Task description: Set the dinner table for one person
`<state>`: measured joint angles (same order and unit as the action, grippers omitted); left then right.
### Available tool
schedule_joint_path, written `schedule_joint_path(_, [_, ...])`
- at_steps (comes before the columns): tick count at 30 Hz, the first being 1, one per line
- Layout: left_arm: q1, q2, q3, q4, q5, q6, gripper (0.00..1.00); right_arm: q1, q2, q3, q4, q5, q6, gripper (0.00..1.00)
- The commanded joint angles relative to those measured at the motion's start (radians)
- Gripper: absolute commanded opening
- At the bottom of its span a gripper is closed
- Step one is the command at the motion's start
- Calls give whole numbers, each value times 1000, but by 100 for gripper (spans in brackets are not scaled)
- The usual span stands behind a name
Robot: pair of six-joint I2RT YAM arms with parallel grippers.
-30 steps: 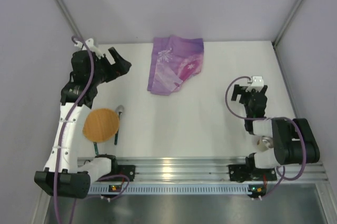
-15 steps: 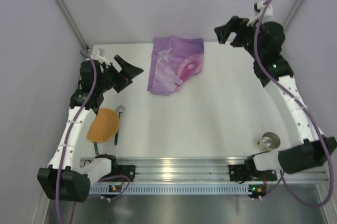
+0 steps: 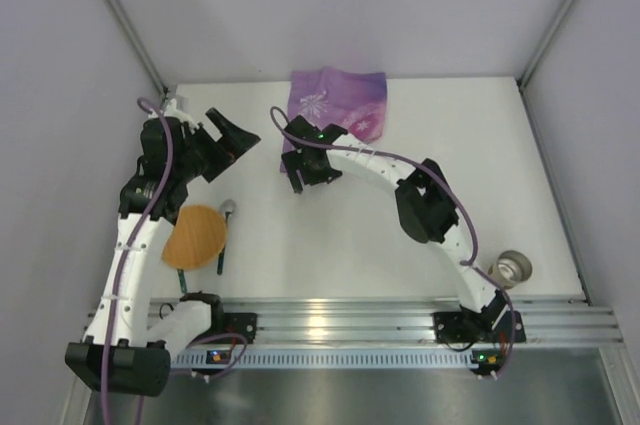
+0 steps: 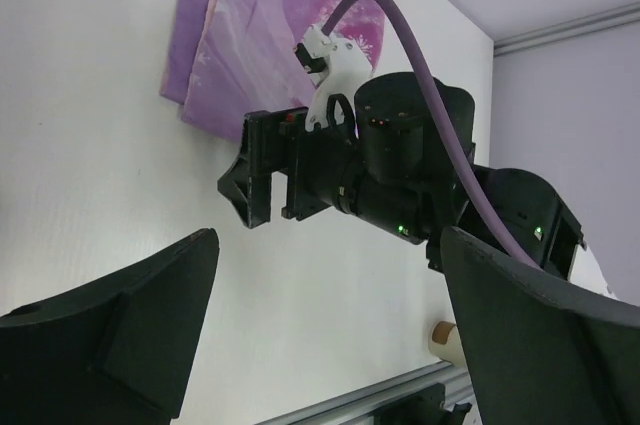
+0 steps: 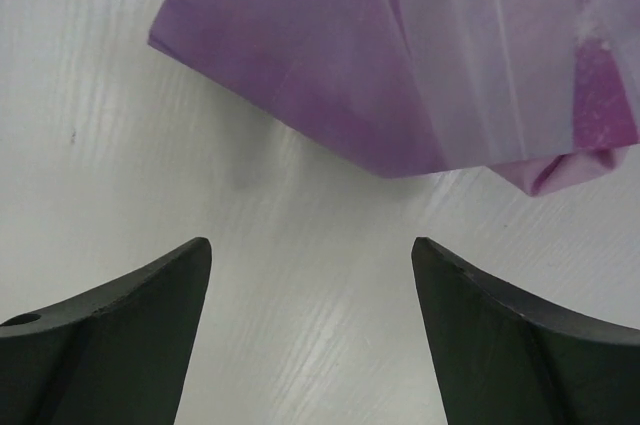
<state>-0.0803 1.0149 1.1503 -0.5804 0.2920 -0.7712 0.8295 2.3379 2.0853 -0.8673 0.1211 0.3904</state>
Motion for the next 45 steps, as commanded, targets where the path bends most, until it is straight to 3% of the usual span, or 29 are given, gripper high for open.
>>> schedule_joint_path(1, [1, -38, 42, -73, -54, 44, 98, 25, -11, 97, -79, 101, 42, 82])
schedule_joint_path(15, [1, -81, -6, -154, -80, 92, 95, 80, 156, 252, 10, 91, 27, 82])
schedule_joint_path(30, [1, -58, -66, -148, -62, 105, 91, 77, 216, 286, 175, 143, 15, 82])
schedule_joint_path(36, [1, -58, -90, -121, -71, 98, 90, 74, 227, 311, 189, 169, -4, 77])
schedule_joint_path(40, [1, -36, -100, -105, -76, 93, 90, 69, 236, 295, 171, 166, -12, 62])
schedule_joint_path(45, [1, -24, -123, -76, -82, 89, 89, 69, 233, 259, 171, 153, -44, 52])
